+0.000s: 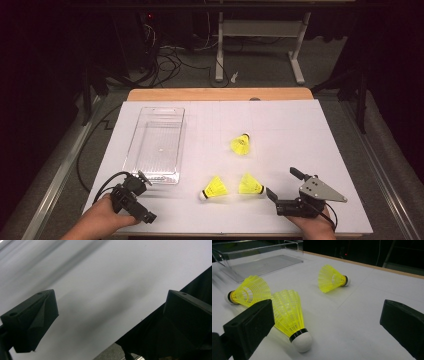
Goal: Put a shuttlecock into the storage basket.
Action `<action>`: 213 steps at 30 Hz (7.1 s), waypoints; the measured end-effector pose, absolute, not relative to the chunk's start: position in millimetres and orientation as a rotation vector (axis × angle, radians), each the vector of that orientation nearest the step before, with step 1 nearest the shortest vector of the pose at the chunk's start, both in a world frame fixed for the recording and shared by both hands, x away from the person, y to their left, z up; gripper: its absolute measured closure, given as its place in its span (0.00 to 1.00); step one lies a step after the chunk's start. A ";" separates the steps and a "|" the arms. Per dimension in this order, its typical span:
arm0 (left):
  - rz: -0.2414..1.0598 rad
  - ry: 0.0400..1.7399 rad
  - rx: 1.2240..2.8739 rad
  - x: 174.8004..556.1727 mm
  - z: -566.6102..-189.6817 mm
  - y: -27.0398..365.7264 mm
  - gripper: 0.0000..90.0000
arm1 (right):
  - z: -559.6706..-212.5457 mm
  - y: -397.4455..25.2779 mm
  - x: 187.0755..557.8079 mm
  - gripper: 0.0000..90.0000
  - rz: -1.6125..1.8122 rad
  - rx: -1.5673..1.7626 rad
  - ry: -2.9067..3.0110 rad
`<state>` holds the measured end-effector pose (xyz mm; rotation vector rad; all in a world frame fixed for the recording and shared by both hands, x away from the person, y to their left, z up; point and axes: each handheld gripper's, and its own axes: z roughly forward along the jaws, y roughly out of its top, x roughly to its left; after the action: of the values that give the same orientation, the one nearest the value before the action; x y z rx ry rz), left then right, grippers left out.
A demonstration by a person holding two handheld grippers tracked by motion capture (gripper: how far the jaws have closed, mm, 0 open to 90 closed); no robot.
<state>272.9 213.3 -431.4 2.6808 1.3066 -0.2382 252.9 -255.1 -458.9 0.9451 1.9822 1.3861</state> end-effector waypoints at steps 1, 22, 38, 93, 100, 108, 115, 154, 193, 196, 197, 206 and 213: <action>-0.240 1.298 2.684 272.7 -431.2 211.4 0.01 | -458.9 -255.2 252.9 0.00 1.387 0.946 1.982; -0.274 1.210 2.720 274.3 -426.2 174.9 0.01 | -457.7 -253.9 252.6 0.00 1.413 0.919 1.990; -0.292 1.119 2.726 276.2 -421.8 148.8 0.01 | -459.3 -254.1 253.3 0.00 1.406 0.917 2.004; -0.182 0.865 2.789 293.8 -414.6 69.8 0.26 | -455.4 -252.0 250.1 0.00 1.423 0.890 2.012; -0.190 0.876 2.781 301.6 -418.3 69.2 0.36 | -455.4 -252.1 250.0 0.00 1.421 0.889 2.014; -0.205 0.867 2.784 308.3 -421.7 69.5 0.44 | -455.5 -252.1 250.1 0.00 1.422 0.891 2.014; -0.193 0.860 2.798 308.8 -424.6 66.7 0.45 | -455.8 -251.6 250.4 0.00 1.423 0.891 2.016; -0.172 0.833 2.835 316.2 -433.8 57.0 0.70 | -454.9 -252.7 249.8 0.00 1.427 0.887 2.014; -0.227 0.860 2.812 313.0 -388.8 72.7 0.72 | -454.8 -253.0 248.8 0.00 1.428 0.885 2.011; -0.225 0.859 2.816 313.4 -383.7 74.8 0.72 | -454.9 -253.0 248.8 0.00 1.428 0.885 2.011; -0.222 0.861 2.812 313.3 -382.3 75.5 0.72 | -454.9 -253.0 248.8 0.00 1.428 0.885 2.011; -0.223 0.868 2.806 315.4 -365.9 80.8 0.72 | -454.9 -252.7 248.6 0.00 1.425 0.883 2.014; -0.223 0.887 2.793 319.3 -351.5 89.9 0.72 | -454.8 -252.7 248.6 0.00 1.426 0.882 2.014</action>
<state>319.3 89.9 -351.5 2.7930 0.8871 -0.2228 248.6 -252.7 -454.8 0.8820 2.0137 1.4259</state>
